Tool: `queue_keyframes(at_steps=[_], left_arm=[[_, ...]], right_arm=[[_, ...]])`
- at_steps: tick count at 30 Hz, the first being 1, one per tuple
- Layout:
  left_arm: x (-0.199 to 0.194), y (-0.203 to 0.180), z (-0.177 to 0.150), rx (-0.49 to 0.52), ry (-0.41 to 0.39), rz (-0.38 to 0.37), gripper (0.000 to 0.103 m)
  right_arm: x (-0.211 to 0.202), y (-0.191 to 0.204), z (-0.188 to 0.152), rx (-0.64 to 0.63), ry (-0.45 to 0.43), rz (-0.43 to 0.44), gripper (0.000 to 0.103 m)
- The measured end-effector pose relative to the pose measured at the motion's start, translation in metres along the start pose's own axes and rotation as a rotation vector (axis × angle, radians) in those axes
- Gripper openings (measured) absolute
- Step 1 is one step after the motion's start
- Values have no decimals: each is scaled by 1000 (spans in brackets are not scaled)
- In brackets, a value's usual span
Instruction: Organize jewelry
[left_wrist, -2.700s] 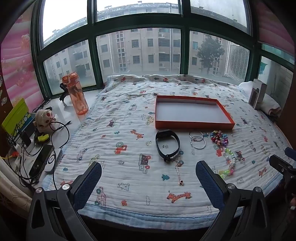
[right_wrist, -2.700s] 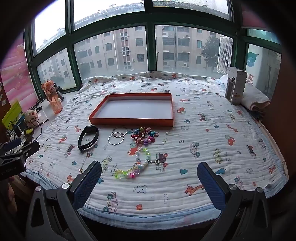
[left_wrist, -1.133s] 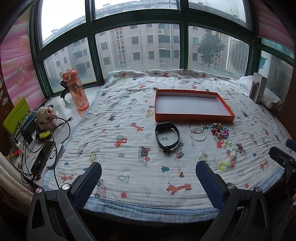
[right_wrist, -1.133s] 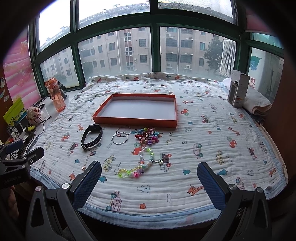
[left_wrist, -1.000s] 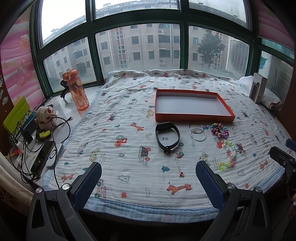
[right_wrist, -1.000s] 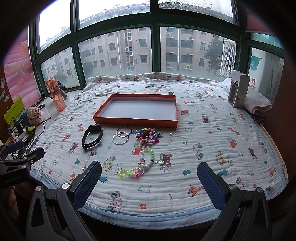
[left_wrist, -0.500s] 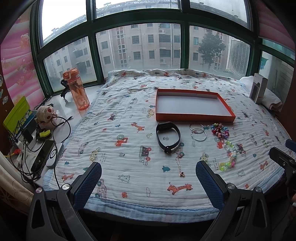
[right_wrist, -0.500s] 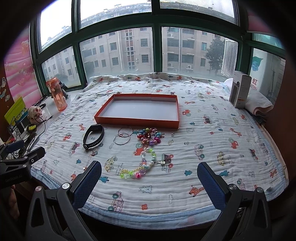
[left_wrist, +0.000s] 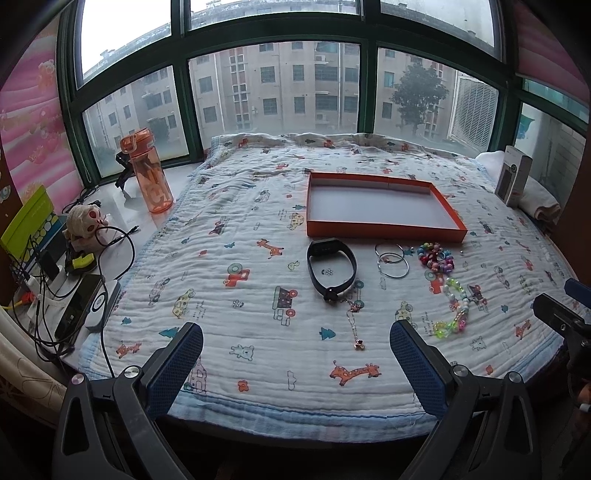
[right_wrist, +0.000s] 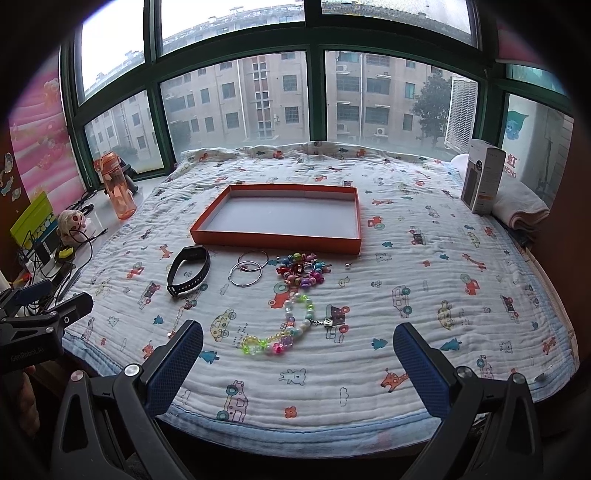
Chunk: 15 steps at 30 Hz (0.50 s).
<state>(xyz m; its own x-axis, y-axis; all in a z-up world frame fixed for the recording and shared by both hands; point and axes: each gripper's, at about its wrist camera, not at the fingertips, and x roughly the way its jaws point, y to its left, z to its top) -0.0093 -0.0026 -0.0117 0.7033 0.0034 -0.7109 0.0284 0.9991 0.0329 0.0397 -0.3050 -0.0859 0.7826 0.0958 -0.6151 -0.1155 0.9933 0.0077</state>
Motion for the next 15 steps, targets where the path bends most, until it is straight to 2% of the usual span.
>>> queue_keyframes(at_steps=[10, 15], left_arm=[[8, 6, -3, 14, 1, -5, 103], [14, 8, -12, 46, 1, -35, 103]], right_arm=[[4, -2, -1, -6, 13, 12, 103], [9, -1, -3, -24, 18, 31, 103]])
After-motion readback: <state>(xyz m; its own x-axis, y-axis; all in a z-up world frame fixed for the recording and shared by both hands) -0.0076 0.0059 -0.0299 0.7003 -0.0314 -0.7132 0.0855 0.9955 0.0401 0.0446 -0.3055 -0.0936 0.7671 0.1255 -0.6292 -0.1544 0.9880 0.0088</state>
